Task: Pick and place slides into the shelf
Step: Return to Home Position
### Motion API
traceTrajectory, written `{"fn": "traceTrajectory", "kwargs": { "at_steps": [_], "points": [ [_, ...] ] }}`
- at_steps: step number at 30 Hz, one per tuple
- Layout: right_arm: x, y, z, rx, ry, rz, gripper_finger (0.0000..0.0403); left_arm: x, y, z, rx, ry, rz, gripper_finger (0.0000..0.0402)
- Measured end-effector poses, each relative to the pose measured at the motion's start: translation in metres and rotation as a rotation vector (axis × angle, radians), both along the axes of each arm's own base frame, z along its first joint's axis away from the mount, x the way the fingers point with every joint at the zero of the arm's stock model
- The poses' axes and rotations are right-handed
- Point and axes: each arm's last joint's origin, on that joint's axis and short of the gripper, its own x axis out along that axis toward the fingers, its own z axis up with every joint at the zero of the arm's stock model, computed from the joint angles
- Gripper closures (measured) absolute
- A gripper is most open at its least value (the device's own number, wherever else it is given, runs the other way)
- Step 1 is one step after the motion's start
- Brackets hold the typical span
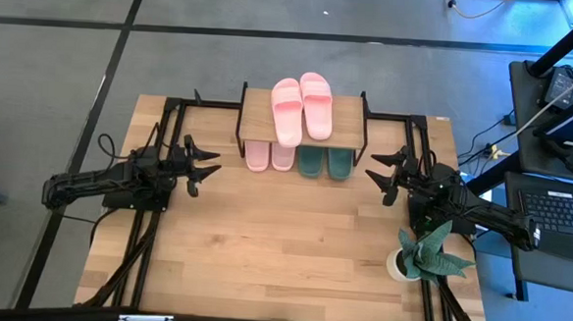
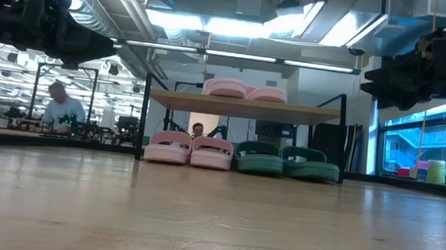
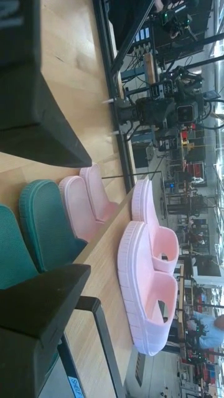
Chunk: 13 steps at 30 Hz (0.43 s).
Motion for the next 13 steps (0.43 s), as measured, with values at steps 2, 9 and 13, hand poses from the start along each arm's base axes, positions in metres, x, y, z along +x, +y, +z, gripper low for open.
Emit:
{"fn": "traceTrajectory", "kwargs": {
  "at_steps": [2, 9, 13],
  "points": [
    [0.0000, 0.0000, 0.0000, 0.000, 0.000, 0.000, 0.0135, 0.0000, 0.0000, 0.0000, 0.000, 0.000, 0.000, 0.0240],
    [0.0000, 0.0000, 0.0001, 0.000, 0.000, 0.000, 0.0135, 0.0000, 0.0000, 0.0000, 0.000, 0.000, 0.000, 0.0240],
    [0.0000, 0.0000, 0.0001, 0.000, 0.000, 0.000, 0.0135, 0.0000, 0.0000, 0.0000, 0.000, 0.000, 0.000, 0.0240]
  ]
}}
